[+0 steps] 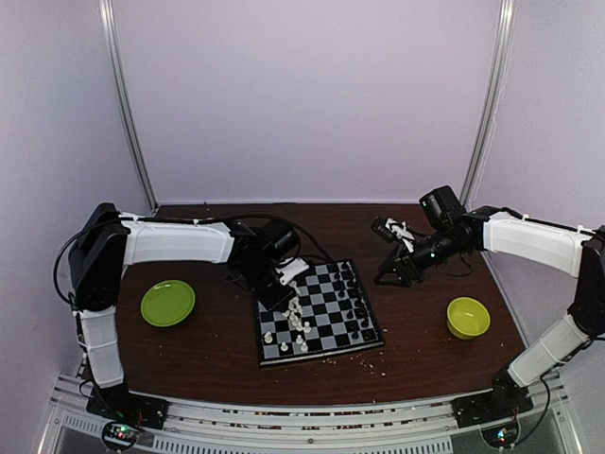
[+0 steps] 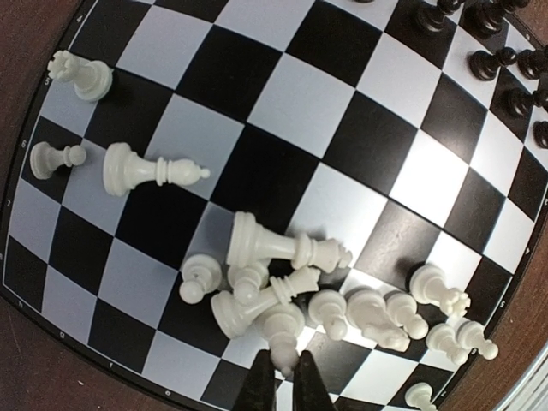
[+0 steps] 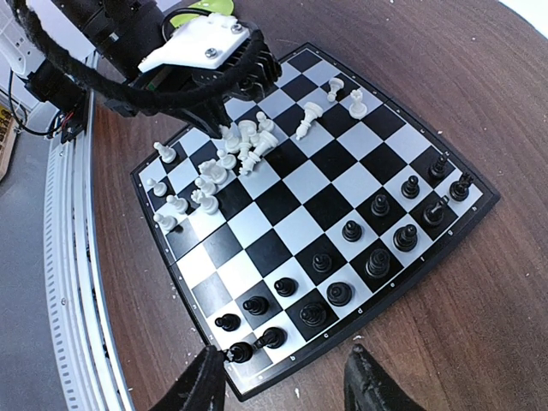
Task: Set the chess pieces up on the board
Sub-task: Pick up the bishop from the chessboard, then place the bishop on f1.
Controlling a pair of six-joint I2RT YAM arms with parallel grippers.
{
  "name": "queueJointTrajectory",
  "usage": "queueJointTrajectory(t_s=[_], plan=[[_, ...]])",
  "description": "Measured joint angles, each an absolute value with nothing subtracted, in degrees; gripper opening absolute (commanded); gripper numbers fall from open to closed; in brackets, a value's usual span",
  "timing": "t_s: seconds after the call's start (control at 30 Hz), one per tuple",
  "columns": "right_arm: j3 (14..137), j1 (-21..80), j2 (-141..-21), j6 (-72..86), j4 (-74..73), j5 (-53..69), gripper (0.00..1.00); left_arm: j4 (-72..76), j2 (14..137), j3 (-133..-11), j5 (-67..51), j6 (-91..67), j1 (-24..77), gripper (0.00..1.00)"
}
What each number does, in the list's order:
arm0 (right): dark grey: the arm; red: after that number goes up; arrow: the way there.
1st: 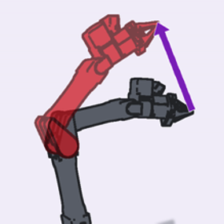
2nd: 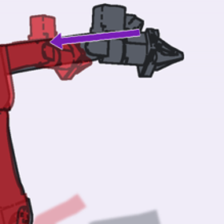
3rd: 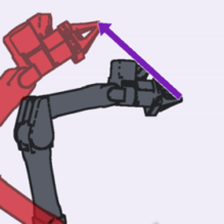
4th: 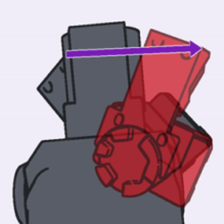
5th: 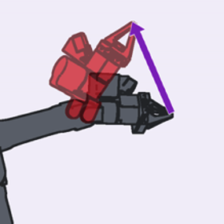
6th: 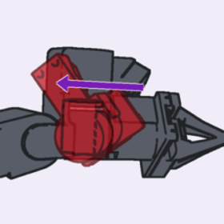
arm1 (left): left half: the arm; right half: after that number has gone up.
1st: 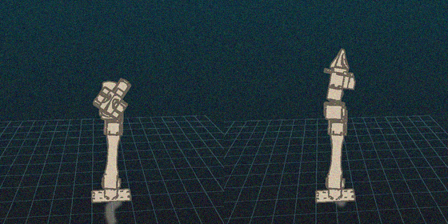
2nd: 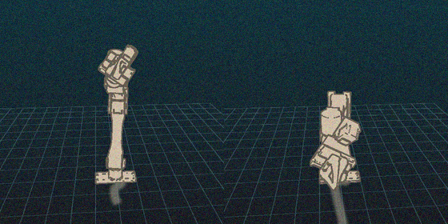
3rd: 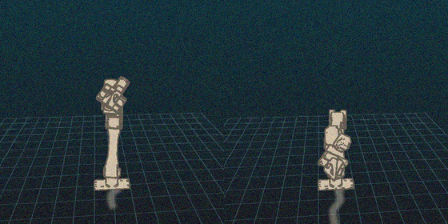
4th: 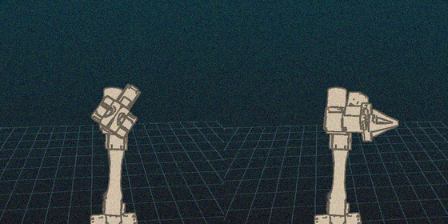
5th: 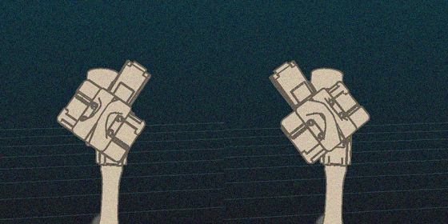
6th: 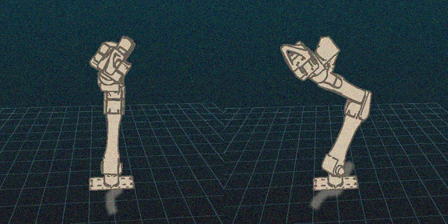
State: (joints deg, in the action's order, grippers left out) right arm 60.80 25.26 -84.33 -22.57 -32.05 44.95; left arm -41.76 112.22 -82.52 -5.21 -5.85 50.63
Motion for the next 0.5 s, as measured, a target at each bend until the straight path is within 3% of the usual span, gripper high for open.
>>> queueJointTrajectory(t_s=[0.5], plan=[[60.80,25.26,-84.34,-22.57,-32.12,44.95,0.47,-44.18,104.51,-73.52,-4.99,-5.04,50.63,0.01]])
